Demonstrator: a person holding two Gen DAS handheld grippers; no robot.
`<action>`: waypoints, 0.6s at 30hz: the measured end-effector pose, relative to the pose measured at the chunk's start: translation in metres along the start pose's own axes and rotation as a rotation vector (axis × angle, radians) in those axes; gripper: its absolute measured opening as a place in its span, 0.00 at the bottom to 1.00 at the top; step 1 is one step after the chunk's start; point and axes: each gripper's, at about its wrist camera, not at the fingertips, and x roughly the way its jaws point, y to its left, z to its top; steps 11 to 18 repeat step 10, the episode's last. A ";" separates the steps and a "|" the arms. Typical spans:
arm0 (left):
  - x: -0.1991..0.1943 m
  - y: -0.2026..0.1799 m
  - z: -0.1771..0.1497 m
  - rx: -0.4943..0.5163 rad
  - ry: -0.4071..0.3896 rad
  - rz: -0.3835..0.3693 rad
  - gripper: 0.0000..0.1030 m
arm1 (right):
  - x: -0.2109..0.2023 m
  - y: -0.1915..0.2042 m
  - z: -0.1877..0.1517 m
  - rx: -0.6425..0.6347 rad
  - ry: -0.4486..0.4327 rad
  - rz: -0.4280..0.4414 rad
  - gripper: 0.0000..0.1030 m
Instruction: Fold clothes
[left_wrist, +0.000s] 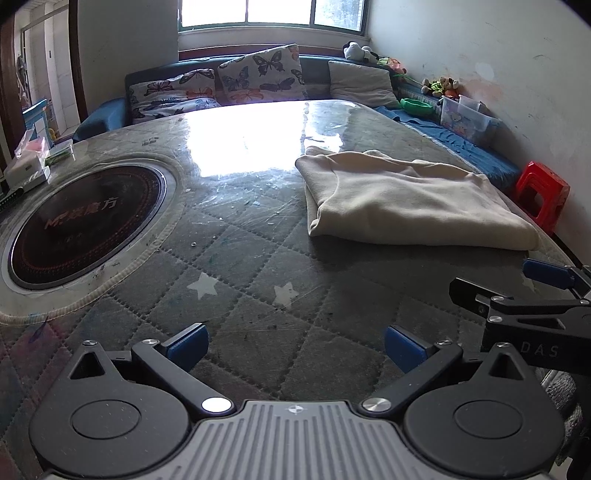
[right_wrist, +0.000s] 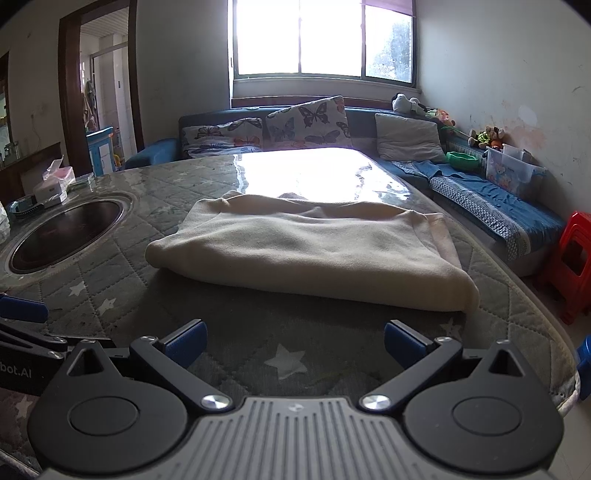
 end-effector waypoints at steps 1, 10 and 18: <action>0.000 -0.001 0.000 0.001 -0.001 -0.004 1.00 | 0.000 0.000 0.000 0.000 -0.001 0.000 1.00; -0.001 -0.005 0.001 0.021 -0.009 -0.013 1.00 | -0.001 -0.001 0.000 0.004 0.000 0.001 1.00; -0.001 -0.005 0.001 0.021 -0.009 -0.013 1.00 | -0.001 -0.001 0.000 0.004 0.000 0.001 1.00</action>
